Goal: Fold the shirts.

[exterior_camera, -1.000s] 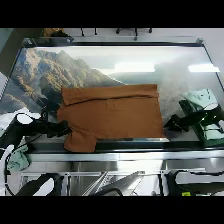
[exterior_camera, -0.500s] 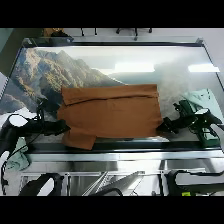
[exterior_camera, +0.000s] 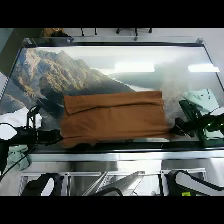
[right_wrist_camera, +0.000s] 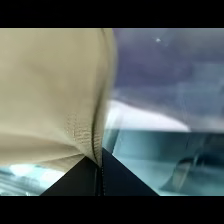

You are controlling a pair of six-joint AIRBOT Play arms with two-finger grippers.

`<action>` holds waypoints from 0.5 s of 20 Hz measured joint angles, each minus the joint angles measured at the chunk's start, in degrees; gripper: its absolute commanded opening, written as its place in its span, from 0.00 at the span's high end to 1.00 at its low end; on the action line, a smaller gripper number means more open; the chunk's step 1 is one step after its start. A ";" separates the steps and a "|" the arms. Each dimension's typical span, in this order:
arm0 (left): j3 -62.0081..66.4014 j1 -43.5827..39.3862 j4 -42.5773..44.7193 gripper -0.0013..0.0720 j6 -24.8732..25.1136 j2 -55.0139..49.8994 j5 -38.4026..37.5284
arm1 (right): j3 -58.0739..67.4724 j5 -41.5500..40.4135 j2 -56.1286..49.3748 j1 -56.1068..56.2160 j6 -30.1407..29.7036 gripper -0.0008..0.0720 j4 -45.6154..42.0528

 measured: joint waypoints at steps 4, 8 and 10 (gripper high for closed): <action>0.13 0.00 1.11 0.96 -1.05 1.22 -0.59 | 0.55 -0.85 0.83 -0.70 -0.83 0.96 2.64; 5.86 0.02 -1.03 0.96 0.44 -4.92 5.25 | 4.39 -6.67 -0.74 -0.02 -7.82 0.96 15.04; 11.80 -0.09 -3.02 0.96 1.99 -11.58 8.04 | 7.23 -10.47 -3.32 1.46 -11.17 0.96 20.50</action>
